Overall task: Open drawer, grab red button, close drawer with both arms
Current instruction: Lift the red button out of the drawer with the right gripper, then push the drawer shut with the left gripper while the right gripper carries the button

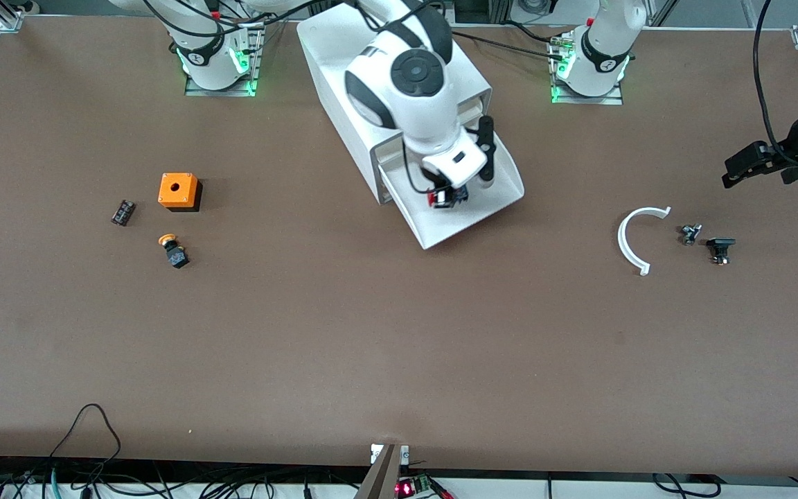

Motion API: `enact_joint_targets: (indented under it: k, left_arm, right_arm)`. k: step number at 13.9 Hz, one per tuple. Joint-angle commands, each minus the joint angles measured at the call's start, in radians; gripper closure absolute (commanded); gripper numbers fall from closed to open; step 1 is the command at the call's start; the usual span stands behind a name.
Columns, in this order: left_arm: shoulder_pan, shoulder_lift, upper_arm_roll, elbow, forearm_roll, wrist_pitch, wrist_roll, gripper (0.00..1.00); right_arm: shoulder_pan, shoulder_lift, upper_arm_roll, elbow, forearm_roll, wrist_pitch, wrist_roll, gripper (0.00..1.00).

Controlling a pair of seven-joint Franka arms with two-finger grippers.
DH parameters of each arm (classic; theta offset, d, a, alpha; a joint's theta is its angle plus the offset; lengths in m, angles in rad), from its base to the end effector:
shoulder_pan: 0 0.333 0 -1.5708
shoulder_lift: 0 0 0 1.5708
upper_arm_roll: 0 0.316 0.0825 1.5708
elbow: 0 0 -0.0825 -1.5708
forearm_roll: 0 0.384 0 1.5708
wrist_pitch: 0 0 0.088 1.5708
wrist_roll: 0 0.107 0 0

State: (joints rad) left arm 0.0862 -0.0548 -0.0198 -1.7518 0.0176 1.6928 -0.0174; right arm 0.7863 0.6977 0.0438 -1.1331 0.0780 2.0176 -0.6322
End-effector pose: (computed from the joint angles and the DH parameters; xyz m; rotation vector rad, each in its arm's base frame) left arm 0.5427 0.0375 0.5792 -3.1205 -0.1275 0.0073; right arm 0.5202 0.5607 0.4150 -2.2816 -1.9657 -0.2668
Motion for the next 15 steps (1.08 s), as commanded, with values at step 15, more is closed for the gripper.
enact_joint_targets:
  k: [15]
  left_arm:
    - [-0.287,0.506,-0.129,-0.055,0.027,0.592,-0.851,0.00]
  right_arm:
    - [-0.427,-0.167,-0.142,-0.403,-0.020,0.027,0.678,0.68]
